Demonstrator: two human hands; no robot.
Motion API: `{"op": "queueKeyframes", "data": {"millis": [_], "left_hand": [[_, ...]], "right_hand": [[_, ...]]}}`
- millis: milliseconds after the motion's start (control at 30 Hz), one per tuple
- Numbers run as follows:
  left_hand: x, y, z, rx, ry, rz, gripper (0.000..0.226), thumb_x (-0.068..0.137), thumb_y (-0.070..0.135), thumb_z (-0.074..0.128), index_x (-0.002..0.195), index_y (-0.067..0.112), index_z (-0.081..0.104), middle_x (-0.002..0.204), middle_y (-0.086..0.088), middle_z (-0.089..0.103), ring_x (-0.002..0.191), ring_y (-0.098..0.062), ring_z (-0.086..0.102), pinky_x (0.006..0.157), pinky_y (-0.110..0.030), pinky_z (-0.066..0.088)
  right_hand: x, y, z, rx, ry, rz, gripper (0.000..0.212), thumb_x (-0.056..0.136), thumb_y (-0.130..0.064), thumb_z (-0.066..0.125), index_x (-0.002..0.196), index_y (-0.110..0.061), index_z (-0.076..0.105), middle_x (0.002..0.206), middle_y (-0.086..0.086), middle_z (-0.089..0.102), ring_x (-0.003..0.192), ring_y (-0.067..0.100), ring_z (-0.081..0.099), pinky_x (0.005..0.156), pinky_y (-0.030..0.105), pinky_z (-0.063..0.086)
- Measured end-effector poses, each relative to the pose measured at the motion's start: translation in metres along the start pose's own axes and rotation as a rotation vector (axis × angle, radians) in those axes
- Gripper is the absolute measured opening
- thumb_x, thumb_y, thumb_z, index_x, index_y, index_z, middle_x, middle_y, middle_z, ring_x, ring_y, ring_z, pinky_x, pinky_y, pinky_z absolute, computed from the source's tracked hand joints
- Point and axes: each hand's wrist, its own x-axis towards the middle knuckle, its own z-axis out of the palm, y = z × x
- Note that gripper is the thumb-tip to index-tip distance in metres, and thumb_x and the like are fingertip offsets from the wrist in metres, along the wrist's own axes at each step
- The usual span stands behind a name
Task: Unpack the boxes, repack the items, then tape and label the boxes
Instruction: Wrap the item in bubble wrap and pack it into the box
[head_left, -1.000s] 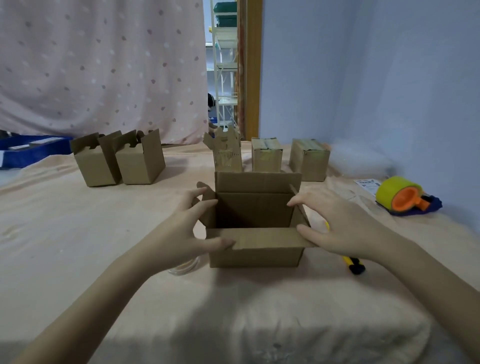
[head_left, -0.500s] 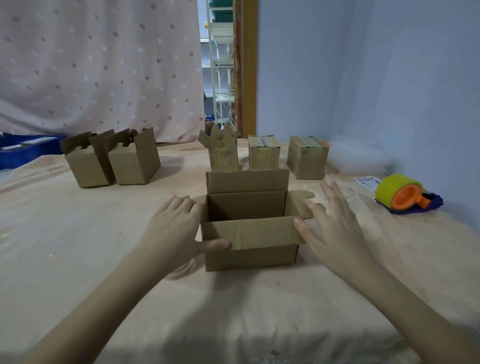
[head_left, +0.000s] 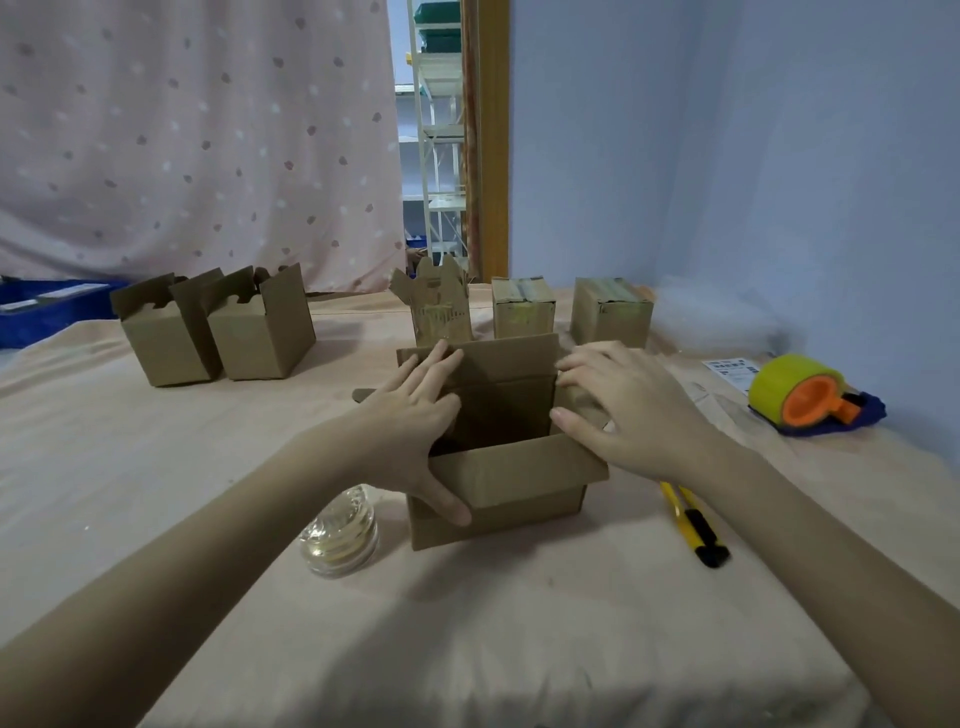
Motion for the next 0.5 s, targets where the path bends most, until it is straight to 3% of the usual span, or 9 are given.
{"op": "queueKeyframes", "data": {"millis": [133, 200, 300, 367, 500], "left_hand": [[0.008, -0.007, 0.008, -0.190, -0.063, -0.021, 0.097, 0.060, 0.069, 0.073, 0.136, 0.024, 0.034, 0.157, 0.000, -0.023, 0.142, -0.022, -0.027, 0.117, -0.040, -0.002], [0.010, -0.010, 0.009, -0.266, -0.094, -0.043, 0.114, 0.060, 0.066, 0.076, 0.149, 0.030, 0.014, 0.157, 0.007, -0.018, 0.144, -0.021, -0.020, 0.117, -0.040, 0.002], [0.013, -0.010, 0.009, -0.242, -0.114, -0.052, 0.125, 0.061, 0.067, 0.074, 0.151, 0.031, -0.005, 0.158, 0.009, -0.014, 0.145, -0.020, -0.015, 0.117, -0.039, 0.001], [0.017, -0.010, 0.011, -0.213, -0.101, -0.053, 0.128, 0.060, 0.069, 0.073, 0.151, 0.029, -0.007, 0.159, 0.008, -0.011, 0.146, -0.019, -0.009, 0.117, -0.037, 0.002], [0.025, -0.021, 0.008, -0.143, -0.087, -0.077, 0.132, 0.057, 0.069, 0.076, 0.152, 0.026, -0.006, 0.159, 0.008, 0.002, 0.145, -0.018, 0.009, 0.117, -0.036, 0.015]], "right_hand": [[0.023, -0.005, 0.006, 0.004, -0.117, -0.055, 0.045, 0.095, -0.046, 0.042, 0.130, -0.023, 0.057, 0.144, -0.005, 0.046, 0.138, 0.012, 0.033, 0.113, 0.044, 0.029], [0.032, -0.003, 0.010, 0.002, -0.273, 0.045, 0.049, 0.097, -0.046, 0.041, 0.143, -0.028, 0.042, 0.155, -0.007, 0.029, 0.143, 0.012, 0.022, 0.117, 0.046, 0.020], [0.040, 0.001, 0.012, 0.036, -0.466, 0.204, 0.059, 0.098, -0.051, 0.036, 0.151, -0.028, 0.024, 0.160, -0.004, 0.014, 0.145, 0.018, 0.017, 0.117, 0.040, 0.017], [0.037, 0.004, 0.019, 0.078, -0.477, 0.245, 0.062, 0.098, -0.052, 0.034, 0.152, -0.025, 0.023, 0.161, -0.004, 0.011, 0.145, 0.017, 0.014, 0.115, 0.038, 0.018], [0.024, 0.003, 0.037, 0.210, -0.333, 0.299, 0.063, 0.097, -0.053, 0.034, 0.150, -0.020, 0.028, 0.159, -0.002, 0.013, 0.145, 0.014, 0.011, 0.118, 0.037, 0.015]]}}
